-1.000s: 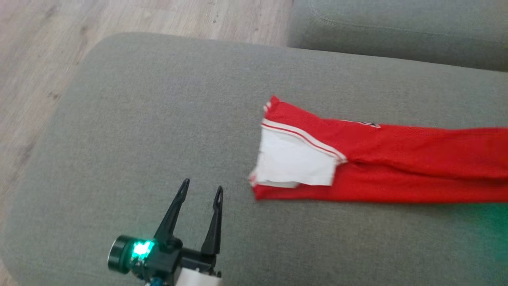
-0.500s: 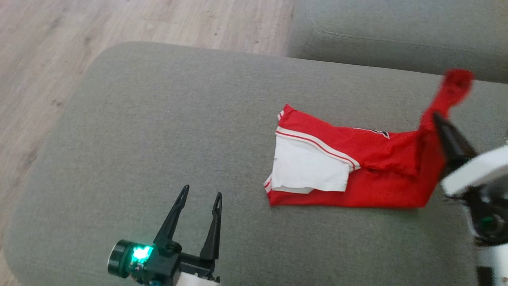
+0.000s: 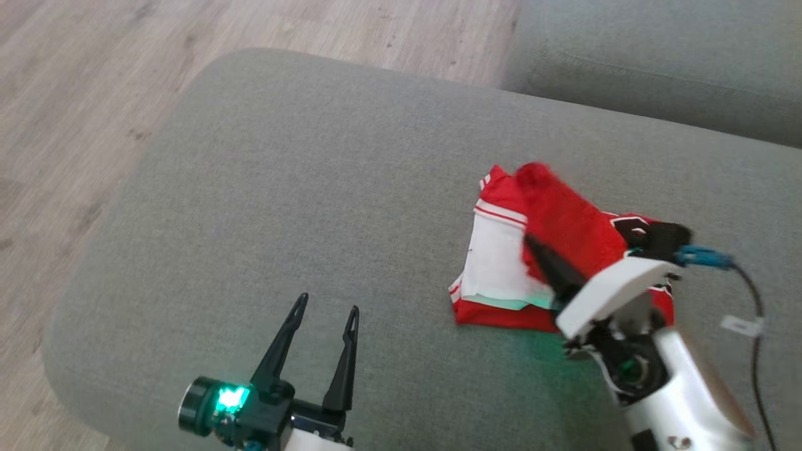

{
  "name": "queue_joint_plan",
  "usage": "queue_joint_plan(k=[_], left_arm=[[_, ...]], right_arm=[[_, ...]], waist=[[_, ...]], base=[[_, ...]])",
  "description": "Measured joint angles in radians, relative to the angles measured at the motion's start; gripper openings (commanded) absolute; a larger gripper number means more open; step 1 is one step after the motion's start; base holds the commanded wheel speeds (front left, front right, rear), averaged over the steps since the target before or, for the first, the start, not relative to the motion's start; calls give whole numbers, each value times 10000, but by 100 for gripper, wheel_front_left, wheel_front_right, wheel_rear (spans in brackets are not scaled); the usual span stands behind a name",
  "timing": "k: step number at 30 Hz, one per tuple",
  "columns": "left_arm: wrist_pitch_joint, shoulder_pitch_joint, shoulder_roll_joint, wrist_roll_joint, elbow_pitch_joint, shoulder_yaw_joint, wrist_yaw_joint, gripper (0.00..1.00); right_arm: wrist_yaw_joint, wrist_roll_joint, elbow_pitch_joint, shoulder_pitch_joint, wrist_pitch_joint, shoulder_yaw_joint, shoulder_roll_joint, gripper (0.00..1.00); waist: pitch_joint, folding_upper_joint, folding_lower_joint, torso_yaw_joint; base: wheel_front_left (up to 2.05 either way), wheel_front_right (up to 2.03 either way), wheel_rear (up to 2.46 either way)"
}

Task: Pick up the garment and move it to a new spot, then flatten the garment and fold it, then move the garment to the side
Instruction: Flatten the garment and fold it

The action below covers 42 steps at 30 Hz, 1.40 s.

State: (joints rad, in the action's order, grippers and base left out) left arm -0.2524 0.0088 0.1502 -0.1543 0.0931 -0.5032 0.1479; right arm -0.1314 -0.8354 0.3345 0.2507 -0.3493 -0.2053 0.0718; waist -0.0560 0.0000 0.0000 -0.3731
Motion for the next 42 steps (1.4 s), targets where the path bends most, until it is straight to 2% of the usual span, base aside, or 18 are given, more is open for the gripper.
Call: queue_joint_plan(k=[8,9,10,11,18,21,24,28,32,34,35,38,42], left_arm=[[0,-10,-128,96,61,207,-84,100],[0,-11,-153,146,75,217,-88,100],[0,-11,-174,157,94,232,-125,100],[0,-11,-196,157,127,245,-163,100],[0,7,-249,303,265,527,-163,100],[0,157,-324,42,290,821,-159,100],[0,524,-355,-201,313,1147,-155,100],[0,732,-376,-267,324,1375,-146,100],[0,755,-430,-265,276,1680,-144,100],[0,785,-468,-194,238,1802,-144,100],[0,882,-483,-65,163,1868,-146,100],[0,1282,-504,102,2,2128,-142,100],[0,1802,-539,132,-19,2383,-173,100]], right_arm=[[0,-871,1471,826,932,-1486,-54,0],[0,-1076,1592,922,1087,-1720,-56,12],[0,-1267,1693,1002,1204,-1958,-56,53],[0,-1406,1779,1077,1371,-2188,-58,100],[0,-1787,1801,1286,3126,-2922,4,100],[0,-1197,1722,1261,4261,-3099,416,100],[0,-247,1655,1113,5499,-3139,1179,100],[0,610,1659,593,5929,-2694,1653,100],[0,2631,792,-395,5973,-1292,1887,100],[0,3544,169,-960,5975,-391,1831,100],[0,4366,-385,-1702,5977,355,1638,100],[0,5139,-1043,-2915,6000,1124,1057,100],[0,5649,-1388,-4041,6000,1361,627,100]], waist=[[-198,0,1,-142],[-192,0,1,-138],[-181,0,1,-128],[-162,0,1,-113],[174,0,1,199],[417,0,0,430],[638,0,-1,741],[806,0,0,1104],[973,0,0,1565],[1081,0,0,1732],[1221,0,0,1843],[1410,0,-1,2018],[1599,0,-1,2210]], base=[[0,0,0],[0,0,0],[0,0,0],[0,0,0],[0,0,0],[0,0,0],[0,0,0],[0,0,0],[0,0,0],[0,0,0],[0,0,0],[0,0,0],[0,0,0]])
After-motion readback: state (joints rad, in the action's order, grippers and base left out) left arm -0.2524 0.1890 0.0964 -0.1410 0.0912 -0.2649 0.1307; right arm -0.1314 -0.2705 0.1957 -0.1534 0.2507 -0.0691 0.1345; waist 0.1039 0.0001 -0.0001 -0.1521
